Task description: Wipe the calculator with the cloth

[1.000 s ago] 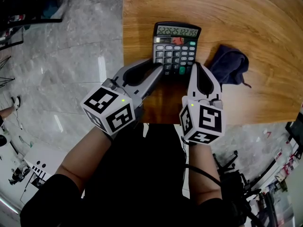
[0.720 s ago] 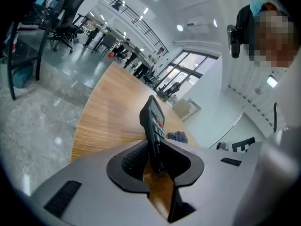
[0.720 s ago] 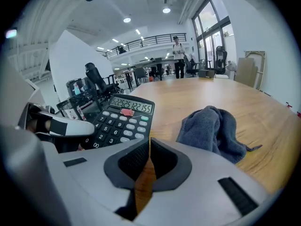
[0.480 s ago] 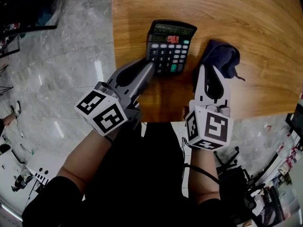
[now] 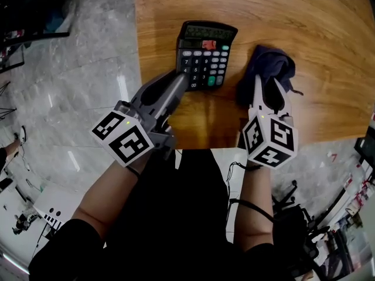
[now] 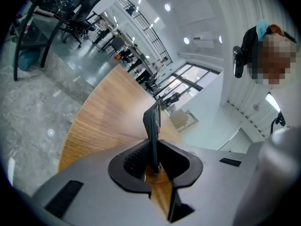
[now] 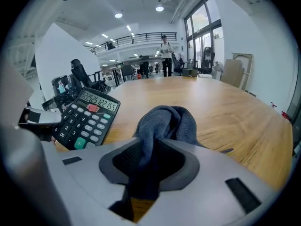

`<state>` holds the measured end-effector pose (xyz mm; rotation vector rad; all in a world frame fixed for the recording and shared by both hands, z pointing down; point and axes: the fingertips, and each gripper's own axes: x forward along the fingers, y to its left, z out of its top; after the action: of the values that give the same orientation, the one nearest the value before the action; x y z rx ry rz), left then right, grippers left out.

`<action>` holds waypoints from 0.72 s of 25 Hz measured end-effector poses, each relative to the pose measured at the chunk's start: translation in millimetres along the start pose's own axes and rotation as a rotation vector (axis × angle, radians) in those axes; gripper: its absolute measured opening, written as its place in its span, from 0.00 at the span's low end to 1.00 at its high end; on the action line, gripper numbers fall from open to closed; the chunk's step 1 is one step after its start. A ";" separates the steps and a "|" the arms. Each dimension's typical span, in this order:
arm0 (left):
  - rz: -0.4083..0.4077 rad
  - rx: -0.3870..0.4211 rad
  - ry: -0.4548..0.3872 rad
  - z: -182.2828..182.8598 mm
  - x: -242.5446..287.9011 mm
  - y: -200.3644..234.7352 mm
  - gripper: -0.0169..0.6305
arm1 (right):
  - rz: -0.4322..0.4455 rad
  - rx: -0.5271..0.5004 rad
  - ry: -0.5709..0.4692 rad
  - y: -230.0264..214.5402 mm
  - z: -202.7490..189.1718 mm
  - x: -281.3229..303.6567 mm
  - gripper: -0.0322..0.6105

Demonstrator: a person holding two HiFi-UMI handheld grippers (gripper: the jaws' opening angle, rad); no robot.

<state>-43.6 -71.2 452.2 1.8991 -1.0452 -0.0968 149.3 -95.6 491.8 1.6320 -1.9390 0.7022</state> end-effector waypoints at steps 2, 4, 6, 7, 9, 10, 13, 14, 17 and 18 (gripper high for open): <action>-0.001 0.000 0.001 -0.8 -0.1 1.4 0.13 | 0.005 -0.007 -0.031 1.9 3.6 -3.0 0.18; -0.005 0.004 0.000 -1.3 -0.6 1.3 0.13 | 0.016 -0.020 -0.088 5.6 13.3 -11.0 0.16; -0.015 0.006 -0.001 -0.7 -1.1 -0.2 0.13 | 0.044 -0.035 -0.158 13.5 30.5 -20.2 0.16; -0.023 0.004 -0.002 0.2 -1.9 -1.4 0.13 | 0.065 -0.040 -0.188 19.4 40.5 -24.1 0.16; -0.044 -0.010 -0.004 3.2 -4.3 -4.4 0.12 | 0.108 -0.050 -0.237 33.5 61.2 -30.0 0.16; -0.056 -0.019 -0.006 5.0 -5.3 -6.0 0.12 | 0.127 -0.058 -0.256 40.6 70.9 -32.1 0.16; -0.087 -0.043 -0.013 8.9 -6.0 -10.3 0.12 | 0.160 -0.097 -0.283 58.4 87.7 -31.7 0.16; -0.094 -0.046 -0.014 9.6 -6.0 -11.4 0.12 | 0.170 -0.111 -0.283 64.7 88.3 -29.3 0.16; -0.113 -0.048 -0.015 12.1 -6.4 -15.2 0.12 | 0.223 -0.140 -0.273 89.0 84.7 -24.4 0.16; -0.119 -0.049 -0.015 12.9 -6.5 -16.2 0.12 | 0.246 -0.143 -0.272 98.5 83.0 -25.2 0.16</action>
<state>-43.5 -72.3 430.4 1.9177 -0.9311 -0.2034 51.6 -118.7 407.3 1.4795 -2.3545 0.4351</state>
